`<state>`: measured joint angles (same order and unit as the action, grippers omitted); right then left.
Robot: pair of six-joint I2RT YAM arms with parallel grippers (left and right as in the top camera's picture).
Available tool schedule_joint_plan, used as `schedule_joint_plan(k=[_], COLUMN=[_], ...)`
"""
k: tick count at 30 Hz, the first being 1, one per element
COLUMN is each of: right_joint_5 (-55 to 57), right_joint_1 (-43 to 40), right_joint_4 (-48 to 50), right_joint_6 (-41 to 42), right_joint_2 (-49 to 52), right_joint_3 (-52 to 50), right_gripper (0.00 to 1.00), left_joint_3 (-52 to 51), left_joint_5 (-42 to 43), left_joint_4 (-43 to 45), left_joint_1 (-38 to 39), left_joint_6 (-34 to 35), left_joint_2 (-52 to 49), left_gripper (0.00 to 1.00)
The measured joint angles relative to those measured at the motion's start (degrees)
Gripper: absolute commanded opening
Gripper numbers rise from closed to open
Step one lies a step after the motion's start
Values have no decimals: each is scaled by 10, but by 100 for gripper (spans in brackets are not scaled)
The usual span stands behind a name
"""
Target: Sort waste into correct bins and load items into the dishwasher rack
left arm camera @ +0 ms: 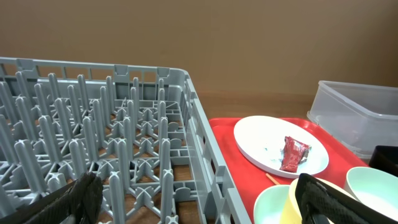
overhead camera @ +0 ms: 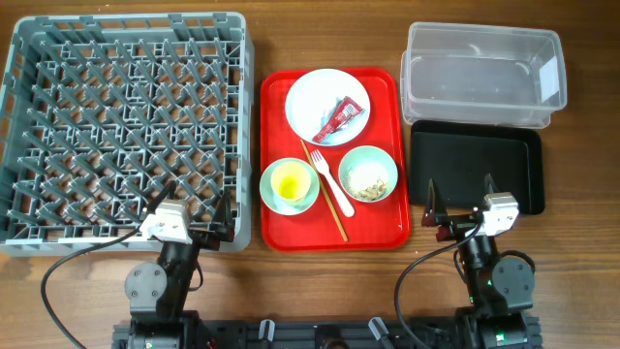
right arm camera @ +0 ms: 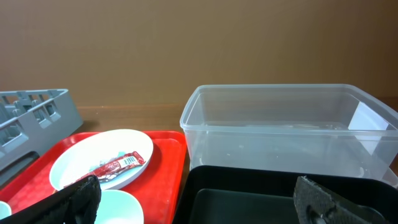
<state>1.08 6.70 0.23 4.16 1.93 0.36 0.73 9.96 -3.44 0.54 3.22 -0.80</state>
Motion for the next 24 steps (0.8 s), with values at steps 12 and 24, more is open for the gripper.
schedule_joint_plan(k=[12,24], right_joint_5=[0,9], right_joint_1=[0,0], right_joint_4=[0,1], right_joint_6=[-2,-120], right_joint_2=[0,0], right_joint_3=[0,0], right_gripper=[100,100], left_joint_3=[0,0], left_joint_5=[0,0], left_joint_4=[0,0], left_joint_1=[0,0], left_joint_6=[0,0], left_joint_2=[0,0], left_gripper=[100,100])
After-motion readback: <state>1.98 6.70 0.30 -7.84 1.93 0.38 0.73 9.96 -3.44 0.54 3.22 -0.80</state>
